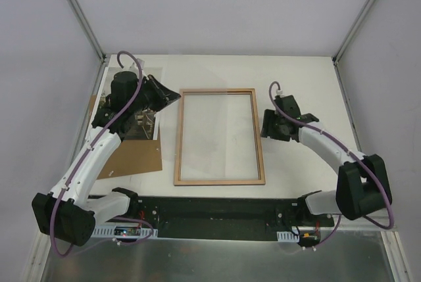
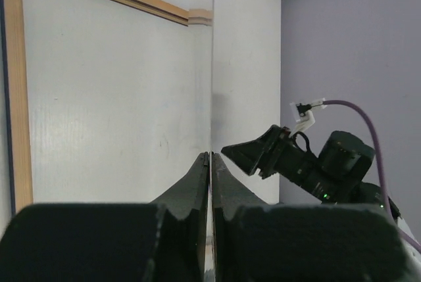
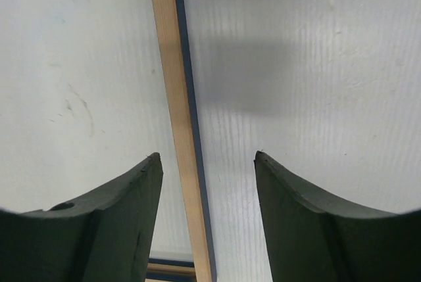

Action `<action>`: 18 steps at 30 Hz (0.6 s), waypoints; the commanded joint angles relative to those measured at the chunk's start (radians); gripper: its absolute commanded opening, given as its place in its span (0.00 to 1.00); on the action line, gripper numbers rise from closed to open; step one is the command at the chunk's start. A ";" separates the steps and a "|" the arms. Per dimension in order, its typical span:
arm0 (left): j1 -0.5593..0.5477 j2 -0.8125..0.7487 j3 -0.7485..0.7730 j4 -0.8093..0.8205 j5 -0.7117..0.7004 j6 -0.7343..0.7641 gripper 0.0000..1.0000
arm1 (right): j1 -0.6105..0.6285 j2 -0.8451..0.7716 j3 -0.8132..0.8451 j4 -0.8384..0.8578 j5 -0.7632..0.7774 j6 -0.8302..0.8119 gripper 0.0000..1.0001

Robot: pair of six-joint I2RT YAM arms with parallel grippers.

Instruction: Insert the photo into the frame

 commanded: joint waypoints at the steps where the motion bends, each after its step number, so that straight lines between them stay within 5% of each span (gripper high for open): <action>1: 0.008 -0.068 -0.074 0.205 0.075 -0.093 0.00 | -0.087 -0.089 0.023 0.052 -0.124 0.041 0.61; 18: 0.008 0.001 -0.438 0.799 0.144 -0.367 0.00 | -0.251 -0.067 -0.060 0.264 -0.330 0.093 0.60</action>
